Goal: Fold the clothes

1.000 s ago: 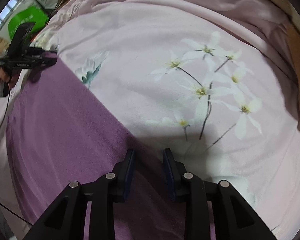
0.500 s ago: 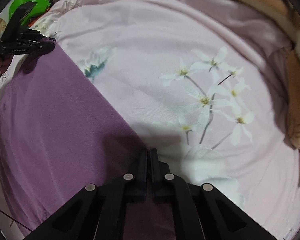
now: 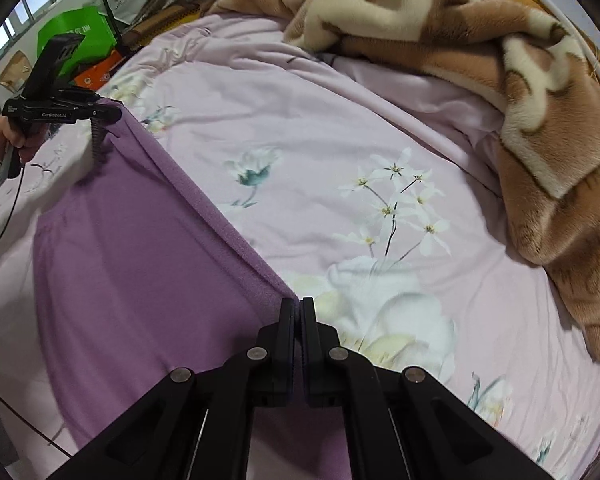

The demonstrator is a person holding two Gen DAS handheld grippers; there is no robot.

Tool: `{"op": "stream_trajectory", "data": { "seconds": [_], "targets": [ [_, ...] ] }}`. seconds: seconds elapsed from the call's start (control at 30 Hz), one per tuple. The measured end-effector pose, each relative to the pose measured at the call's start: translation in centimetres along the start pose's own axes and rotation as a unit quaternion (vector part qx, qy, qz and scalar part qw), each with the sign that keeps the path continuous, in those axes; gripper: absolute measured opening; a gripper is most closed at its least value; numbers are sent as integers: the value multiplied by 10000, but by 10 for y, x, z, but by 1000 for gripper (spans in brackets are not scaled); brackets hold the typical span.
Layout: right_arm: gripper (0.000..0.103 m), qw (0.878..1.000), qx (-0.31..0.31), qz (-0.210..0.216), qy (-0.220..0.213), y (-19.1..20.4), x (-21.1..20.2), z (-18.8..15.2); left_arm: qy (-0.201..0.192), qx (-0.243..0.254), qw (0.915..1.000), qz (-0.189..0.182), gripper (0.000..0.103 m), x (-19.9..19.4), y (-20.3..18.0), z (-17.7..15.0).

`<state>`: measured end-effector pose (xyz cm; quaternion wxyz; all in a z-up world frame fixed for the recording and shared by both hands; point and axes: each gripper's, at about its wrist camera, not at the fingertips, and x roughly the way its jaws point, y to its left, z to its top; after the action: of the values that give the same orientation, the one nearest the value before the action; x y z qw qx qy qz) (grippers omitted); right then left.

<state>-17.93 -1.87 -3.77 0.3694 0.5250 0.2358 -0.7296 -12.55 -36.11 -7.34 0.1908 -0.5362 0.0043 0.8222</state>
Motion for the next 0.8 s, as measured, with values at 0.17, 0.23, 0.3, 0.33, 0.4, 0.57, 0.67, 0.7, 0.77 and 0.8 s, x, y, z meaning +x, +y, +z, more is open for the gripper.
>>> {"op": "stream_trajectory", "data": {
  "seconds": [0.17, 0.23, 0.3, 0.33, 0.4, 0.57, 0.67, 0.7, 0.77, 0.8],
  "targets": [
    [3, 9999, 55, 56, -77, 29, -29, -23, -197, -33, 9997, -120, 27, -37, -17, -24],
    [3, 9999, 100, 124, -67, 43, -40, -36, -216, 7, 9997, -153, 27, -49, -23, -37],
    [3, 9997, 126, 187, -31, 56, -48, -50, -222, 31, 9996, -185, 27, -61, -30, -52],
    [3, 9997, 141, 220, -5, 63, -52, -56, -200, 36, 9996, -196, 27, -66, -33, -62],
    [3, 9994, 183, 284, 79, 79, -58, -74, -112, 62, 9997, -229, 27, -70, -39, -80],
    [3, 9973, 348, 481, 428, 115, -46, -116, 168, 64, 9994, -302, 27, -72, -56, -128],
    [3, 9944, 485, 607, 720, 134, -25, -143, 389, -95, 9988, -280, 27, -60, -62, -159],
    [3, 9933, 511, 625, 828, 140, -16, -151, 501, -180, 9981, -298, 28, -55, -63, -168],
    [3, 9900, 671, 682, 1039, 148, 3, -169, 722, -349, 9962, -331, 29, -44, -64, -185],
    [3, 9873, 827, 729, 1144, 149, 12, -175, 736, -517, 9955, -293, 30, -45, -63, -191]
  ]
}}
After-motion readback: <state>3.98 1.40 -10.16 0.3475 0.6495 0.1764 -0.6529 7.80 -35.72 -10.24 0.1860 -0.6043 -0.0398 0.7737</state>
